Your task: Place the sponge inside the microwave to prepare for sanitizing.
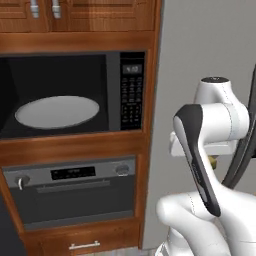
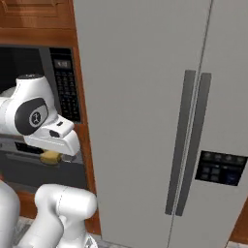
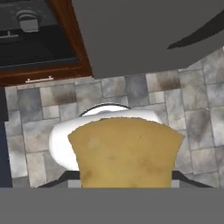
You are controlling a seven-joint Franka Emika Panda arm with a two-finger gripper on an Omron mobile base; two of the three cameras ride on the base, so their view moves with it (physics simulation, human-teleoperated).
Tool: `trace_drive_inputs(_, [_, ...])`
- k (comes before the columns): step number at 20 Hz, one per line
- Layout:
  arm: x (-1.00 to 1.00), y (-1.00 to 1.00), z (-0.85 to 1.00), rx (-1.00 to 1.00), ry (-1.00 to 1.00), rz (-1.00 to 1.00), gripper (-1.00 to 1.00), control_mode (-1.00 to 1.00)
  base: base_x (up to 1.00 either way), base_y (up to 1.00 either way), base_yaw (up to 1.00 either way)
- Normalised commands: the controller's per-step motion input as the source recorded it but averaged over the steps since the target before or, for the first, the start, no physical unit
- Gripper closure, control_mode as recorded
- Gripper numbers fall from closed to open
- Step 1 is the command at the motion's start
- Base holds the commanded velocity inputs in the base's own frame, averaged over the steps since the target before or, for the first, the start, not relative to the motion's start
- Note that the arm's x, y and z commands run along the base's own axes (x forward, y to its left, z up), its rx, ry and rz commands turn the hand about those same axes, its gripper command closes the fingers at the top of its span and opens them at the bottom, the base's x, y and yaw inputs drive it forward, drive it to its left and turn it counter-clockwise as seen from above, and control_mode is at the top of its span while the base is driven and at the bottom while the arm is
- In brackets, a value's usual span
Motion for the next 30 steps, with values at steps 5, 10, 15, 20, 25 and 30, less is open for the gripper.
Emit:
trace_drive_inputs(5, [0.0, 0.0, 0.0, 0.0, 0.0, 0.0, 1.0, 1.0, 0.0, 0.73, 0.19])
trace_drive_inputs(10, [0.0, 0.0, 0.0, 0.0, 0.0, 0.0, 1.0, 1.0, 0.05, 0.71, 0.11])
trace_drive_inputs(15, [0.0, 0.0, 0.0, 0.0, 0.0, 0.0, 1.0, 1.0, 0.15, 0.58, 0.07])
trace_drive_inputs(20, [0.0, 0.0, 0.0, 0.0, 0.0, 0.0, 1.0, 1.0, 0.2, 0.29, 0.03])
trace_drive_inputs(25, [0.0, 0.0, 0.0, 0.0, 0.0, 0.0, 1.0, 1.0, 0.5, -0.05, 0.05])
trace_drive_inputs(30, [0.0, 0.0, 0.0, 0.0, 0.0, 0.0, 1.0, 1.0, 0.55, -0.05, 0.03])
